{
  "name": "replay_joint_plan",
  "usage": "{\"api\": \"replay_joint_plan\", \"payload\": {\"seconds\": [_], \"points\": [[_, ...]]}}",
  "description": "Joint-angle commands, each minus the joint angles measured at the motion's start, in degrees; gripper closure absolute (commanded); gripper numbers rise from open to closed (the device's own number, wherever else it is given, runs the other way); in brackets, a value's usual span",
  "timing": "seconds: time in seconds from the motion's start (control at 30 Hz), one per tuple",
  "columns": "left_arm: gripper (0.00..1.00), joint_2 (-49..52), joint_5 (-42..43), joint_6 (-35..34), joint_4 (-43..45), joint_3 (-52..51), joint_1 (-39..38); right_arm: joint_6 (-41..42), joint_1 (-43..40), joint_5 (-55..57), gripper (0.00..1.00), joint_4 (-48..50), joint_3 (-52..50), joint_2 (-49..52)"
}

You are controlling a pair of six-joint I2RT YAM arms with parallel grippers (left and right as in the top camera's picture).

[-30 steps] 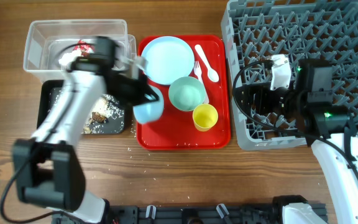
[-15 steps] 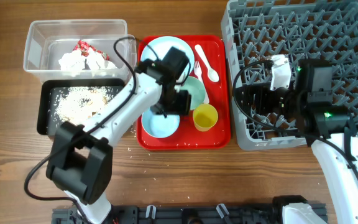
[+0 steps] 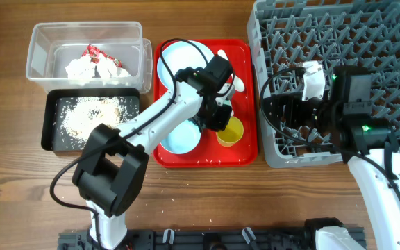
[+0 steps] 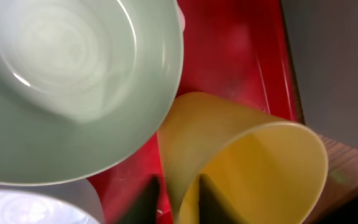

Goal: Sort waste into correct bins and load items into the dishwasher rack
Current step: 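Grasp the yellow cup with the right gripper and place it in the rack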

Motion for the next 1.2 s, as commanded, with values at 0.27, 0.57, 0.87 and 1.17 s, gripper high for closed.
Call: {"api": "replay_joint_plan", "payload": {"seconds": [0.27,0.57,0.87,1.17], "points": [[0.96,-4.42,68.83,-3.54,3.15,2.89,23.89,3.54,-0.02,-30.14,0.00,11.45,1.18,0.44],[0.96,-4.52,75.47,-2.08,3.17,2.89,22.40,9.46,-0.02,-46.47,0.04,34.38,1.18,9.79],[0.96,-4.52,75.47,-2.08,4.02,2.89,21.59,11.41,3.39,-49.66,0.43,39.85,1.18,12.94],[0.50,-4.52,66.34,-2.08,4.90,2.89,24.37,16.26,-9.77,-43.04,0.60,31.34,1.18,11.54]]}}
